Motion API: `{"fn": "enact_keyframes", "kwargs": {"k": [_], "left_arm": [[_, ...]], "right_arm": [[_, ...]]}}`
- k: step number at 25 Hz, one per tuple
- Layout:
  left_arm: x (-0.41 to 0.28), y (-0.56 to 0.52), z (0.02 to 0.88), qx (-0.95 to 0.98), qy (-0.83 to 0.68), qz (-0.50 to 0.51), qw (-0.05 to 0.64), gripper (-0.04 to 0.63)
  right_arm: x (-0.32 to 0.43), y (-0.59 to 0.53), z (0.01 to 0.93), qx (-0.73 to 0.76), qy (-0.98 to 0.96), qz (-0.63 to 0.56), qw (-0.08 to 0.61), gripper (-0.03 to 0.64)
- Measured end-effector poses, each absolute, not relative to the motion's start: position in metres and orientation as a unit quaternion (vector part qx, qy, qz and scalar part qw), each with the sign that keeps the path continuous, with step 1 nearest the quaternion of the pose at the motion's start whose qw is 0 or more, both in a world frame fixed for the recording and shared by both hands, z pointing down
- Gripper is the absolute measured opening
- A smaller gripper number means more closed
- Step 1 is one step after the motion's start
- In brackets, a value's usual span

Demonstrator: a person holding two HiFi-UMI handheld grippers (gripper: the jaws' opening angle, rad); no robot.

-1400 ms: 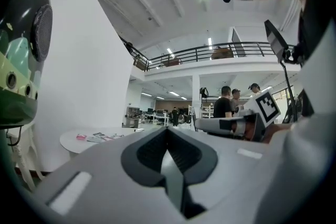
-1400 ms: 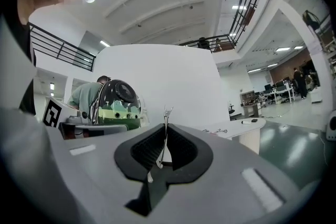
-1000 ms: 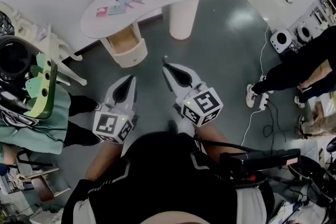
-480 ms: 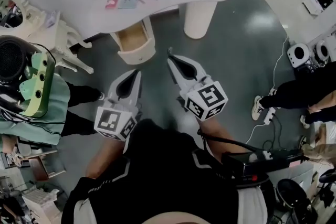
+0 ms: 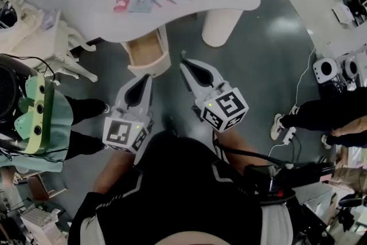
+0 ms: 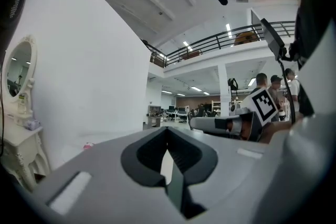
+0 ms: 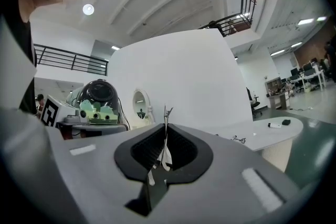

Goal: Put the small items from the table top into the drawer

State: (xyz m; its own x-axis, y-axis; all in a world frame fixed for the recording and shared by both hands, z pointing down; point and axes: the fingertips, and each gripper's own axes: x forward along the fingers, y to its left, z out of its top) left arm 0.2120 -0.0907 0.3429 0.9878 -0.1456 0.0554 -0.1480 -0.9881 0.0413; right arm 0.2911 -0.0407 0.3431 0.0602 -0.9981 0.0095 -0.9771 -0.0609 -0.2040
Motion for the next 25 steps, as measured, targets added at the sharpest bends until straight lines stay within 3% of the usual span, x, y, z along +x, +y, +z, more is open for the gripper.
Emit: {"fn": "enact_keyframes", "kwargs": {"k": [13, 25], "left_arm": [[0.267, -0.185, 0.342, 0.996, -0.083, 0.015, 0.038, 0.000], [0.315, -0.206, 0.348, 0.973, -0.221, 0.004, 0.060, 0.000]], "right_arm": [[0.356, -0.145, 0.344, -0.718, 0.688, -0.086, 0.063, 0.017], [0.417, -0.175, 0.352, -0.624, 0.774, -0.107, 0.038, 0.017]]}}
